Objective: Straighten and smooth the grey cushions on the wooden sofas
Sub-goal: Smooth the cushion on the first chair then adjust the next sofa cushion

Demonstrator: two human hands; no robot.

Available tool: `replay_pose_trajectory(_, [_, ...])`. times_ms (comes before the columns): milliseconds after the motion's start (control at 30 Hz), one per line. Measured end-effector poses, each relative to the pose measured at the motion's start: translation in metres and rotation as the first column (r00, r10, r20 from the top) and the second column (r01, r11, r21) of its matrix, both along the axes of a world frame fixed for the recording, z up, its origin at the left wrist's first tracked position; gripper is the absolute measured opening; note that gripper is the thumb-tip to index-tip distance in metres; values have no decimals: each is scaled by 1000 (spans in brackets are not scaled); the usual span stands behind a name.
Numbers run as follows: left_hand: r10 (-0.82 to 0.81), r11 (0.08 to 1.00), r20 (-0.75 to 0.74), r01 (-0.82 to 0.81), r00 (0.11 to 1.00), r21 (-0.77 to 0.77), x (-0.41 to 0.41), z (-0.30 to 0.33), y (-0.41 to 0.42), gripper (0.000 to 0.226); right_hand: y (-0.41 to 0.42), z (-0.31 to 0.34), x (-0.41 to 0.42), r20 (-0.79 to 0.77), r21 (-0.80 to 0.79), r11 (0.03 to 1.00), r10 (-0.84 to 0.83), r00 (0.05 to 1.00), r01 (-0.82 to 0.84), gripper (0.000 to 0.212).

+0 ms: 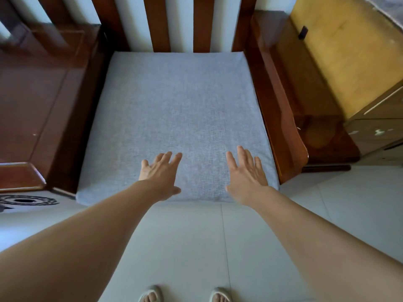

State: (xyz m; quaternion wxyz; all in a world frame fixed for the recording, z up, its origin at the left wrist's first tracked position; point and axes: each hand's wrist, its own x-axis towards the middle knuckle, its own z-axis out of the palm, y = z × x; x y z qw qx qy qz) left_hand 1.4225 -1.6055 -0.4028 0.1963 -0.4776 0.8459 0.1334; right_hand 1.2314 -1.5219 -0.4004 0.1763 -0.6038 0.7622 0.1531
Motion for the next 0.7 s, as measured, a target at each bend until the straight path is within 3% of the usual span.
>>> replay_pose_trajectory(467, [-1,991,-41,-4,999,-133,69,114,-43,100,-49,120,67,31,-78,997,31,999,-29,82])
replay_pose_trajectory(700, [26,983,-96,-43,995,-180,99,180,-53,100,-58,190,98,24,-191,981,45,999,-40,80])
